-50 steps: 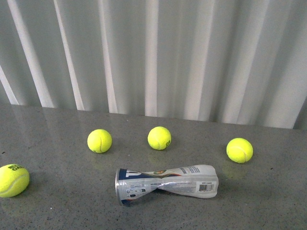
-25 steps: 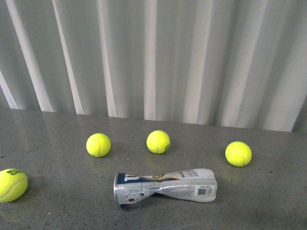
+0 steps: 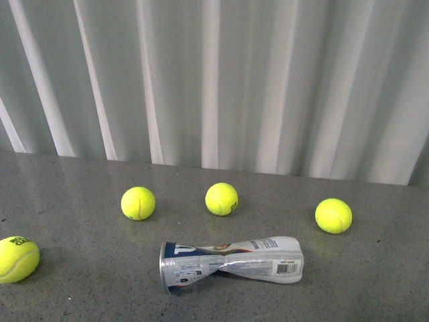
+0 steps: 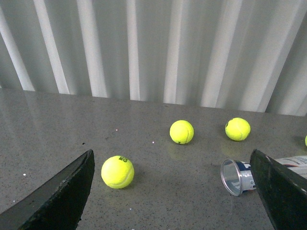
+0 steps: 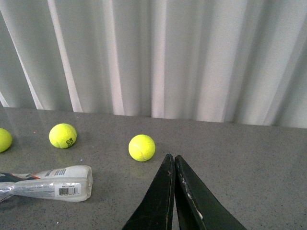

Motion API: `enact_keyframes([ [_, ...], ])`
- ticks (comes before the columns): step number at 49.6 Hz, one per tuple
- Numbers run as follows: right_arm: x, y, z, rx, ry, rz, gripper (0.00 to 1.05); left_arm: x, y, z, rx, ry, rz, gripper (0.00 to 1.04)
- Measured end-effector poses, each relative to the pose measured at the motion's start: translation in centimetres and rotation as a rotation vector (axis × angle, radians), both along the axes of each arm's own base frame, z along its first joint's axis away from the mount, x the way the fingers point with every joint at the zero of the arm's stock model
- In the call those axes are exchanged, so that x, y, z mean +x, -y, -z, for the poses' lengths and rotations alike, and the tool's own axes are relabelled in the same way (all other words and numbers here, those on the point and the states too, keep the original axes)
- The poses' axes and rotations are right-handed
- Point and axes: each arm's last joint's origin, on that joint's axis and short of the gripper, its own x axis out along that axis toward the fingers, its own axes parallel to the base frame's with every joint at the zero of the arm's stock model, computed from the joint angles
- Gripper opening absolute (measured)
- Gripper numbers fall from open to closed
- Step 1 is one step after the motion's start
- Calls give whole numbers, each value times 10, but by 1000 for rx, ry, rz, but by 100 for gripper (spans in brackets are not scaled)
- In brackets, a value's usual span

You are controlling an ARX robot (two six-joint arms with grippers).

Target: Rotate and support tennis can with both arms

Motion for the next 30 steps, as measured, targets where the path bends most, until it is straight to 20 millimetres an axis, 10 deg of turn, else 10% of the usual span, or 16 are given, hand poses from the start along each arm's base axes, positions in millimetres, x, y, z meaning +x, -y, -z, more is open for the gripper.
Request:
enact_keyframes([
  [30, -17, 0, -1, 0, 7, 0, 3, 0, 0, 0, 0, 0, 0, 98],
])
